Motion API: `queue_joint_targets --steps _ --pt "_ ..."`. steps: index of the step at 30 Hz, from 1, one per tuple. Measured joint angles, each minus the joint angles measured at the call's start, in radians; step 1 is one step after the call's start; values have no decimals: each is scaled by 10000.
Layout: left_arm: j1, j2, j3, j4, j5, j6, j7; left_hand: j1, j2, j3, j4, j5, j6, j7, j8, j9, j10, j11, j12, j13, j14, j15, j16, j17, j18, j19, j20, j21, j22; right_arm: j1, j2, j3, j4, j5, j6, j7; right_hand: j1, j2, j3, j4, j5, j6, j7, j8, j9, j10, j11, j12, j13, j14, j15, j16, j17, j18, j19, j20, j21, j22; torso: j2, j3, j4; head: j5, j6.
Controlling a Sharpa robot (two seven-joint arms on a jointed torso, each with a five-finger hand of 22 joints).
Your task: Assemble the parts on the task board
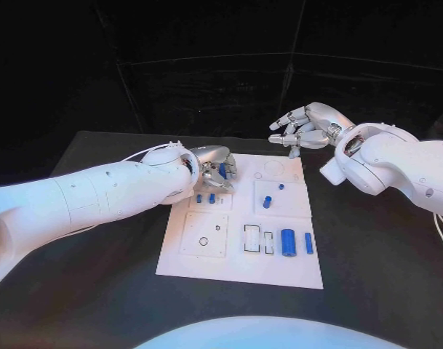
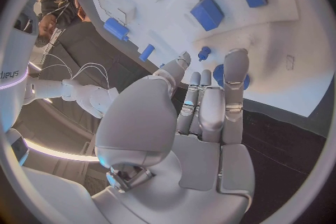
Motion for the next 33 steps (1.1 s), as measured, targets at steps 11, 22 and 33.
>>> queue_joint_targets --steps 11,22,33 --pt "-29 351 -11 -368 -360 171 -246 98 98 279 -191 0 461 -74 -164 -122 322 -65 -154 -313 247 -32 522 478 -284 430 -48 1207 1260 0 35 0 -7 -3 0 -2 0 0 0 0 0 -34 -34 0 0 0 0 0 -8 0 0 0 12 0 0 0 0 1 -4 2 11 -2 -27" --pt "-53 418 -13 -452 -523 567 -459 63 150 413 -187 -1 658 -126 -274 -187 587 -87 -235 -463 305 -91 569 446 -318 513 -58 1699 1798 0 43 0 -17 -5 7 -2 0 0 0 0 0 -34 -34 0 0 0 0 0 -7 0 0 0 11 0 0 1 0 -7 -10 3 27 -25 -64" --pt "-44 471 2 -544 -575 843 -581 23 190 538 -201 -1 784 -109 -347 -227 802 -123 -272 -535 319 -105 607 382 -318 545 -91 1774 1928 0 68 0 -29 -7 16 -1 0 0 0 0 58 -34 -34 0 0 0 0 0 -6 0 0 0 20 -1 35 36 0 -6 -12 0 29 -24 -73"
